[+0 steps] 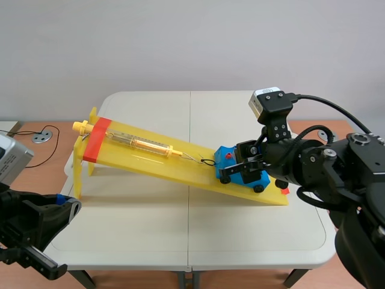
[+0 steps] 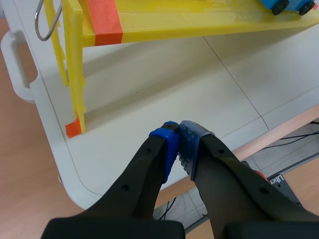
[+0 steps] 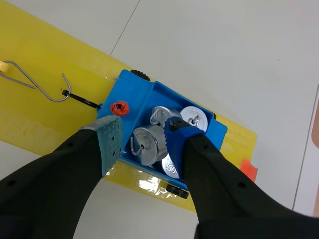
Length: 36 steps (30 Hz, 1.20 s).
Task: Place the four metal weights on the blue cart on the ramp.
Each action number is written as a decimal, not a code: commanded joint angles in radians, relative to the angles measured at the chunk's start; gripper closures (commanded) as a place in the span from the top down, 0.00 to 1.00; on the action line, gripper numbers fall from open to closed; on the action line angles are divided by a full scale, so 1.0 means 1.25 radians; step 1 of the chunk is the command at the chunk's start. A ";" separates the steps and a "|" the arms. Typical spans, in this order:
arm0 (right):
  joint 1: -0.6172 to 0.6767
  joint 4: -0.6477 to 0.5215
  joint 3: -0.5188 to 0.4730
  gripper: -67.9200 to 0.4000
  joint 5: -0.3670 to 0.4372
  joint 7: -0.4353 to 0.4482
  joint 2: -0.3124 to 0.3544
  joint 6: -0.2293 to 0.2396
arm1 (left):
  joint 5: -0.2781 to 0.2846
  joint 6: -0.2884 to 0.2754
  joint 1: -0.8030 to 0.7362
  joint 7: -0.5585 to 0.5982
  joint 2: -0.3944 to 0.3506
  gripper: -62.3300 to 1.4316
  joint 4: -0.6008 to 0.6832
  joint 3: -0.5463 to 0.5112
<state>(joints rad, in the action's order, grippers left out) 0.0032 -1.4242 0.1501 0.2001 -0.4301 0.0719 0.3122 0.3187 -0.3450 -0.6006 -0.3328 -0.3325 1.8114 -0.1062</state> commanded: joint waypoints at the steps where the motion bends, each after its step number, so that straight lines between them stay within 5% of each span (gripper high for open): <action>1: -0.073 -0.128 -0.024 0.32 0.058 0.082 0.005 0.032 | 0.041 -0.020 0.005 0.077 0.008 0.07 0.037 -0.011; 4: -0.044 -0.190 -0.035 0.28 0.106 0.066 0.035 0.065 | 0.041 -0.020 0.005 0.078 0.008 0.07 0.037 -0.011; 8: 0.012 -0.260 -0.052 0.03 0.122 0.054 0.084 0.065 | 0.041 -0.021 0.005 0.077 0.008 0.07 0.041 -0.011; 13: 0.088 -0.299 -0.068 0.02 0.138 0.055 0.154 0.069 | 0.041 -0.056 0.008 0.077 0.018 0.07 0.079 -0.011; 16: 0.145 -0.320 -0.088 0.02 0.143 0.055 0.195 0.111 | 0.028 -0.076 0.028 0.078 0.041 0.07 0.104 -0.008; 22: 0.293 -0.389 -0.161 0.02 0.164 0.056 0.261 0.153 | -0.054 -0.074 0.093 0.078 0.089 0.07 0.111 0.040; 36: 0.623 -0.472 -0.377 0.02 0.206 0.056 0.270 0.254 | -0.251 0.016 0.261 0.099 0.175 0.07 0.058 0.179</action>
<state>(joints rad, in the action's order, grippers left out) 0.7719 -1.9106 -0.2855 0.3874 -0.4728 0.3630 0.5941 -0.0113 -0.3637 -0.3157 -0.3321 -0.1326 1.8214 0.1238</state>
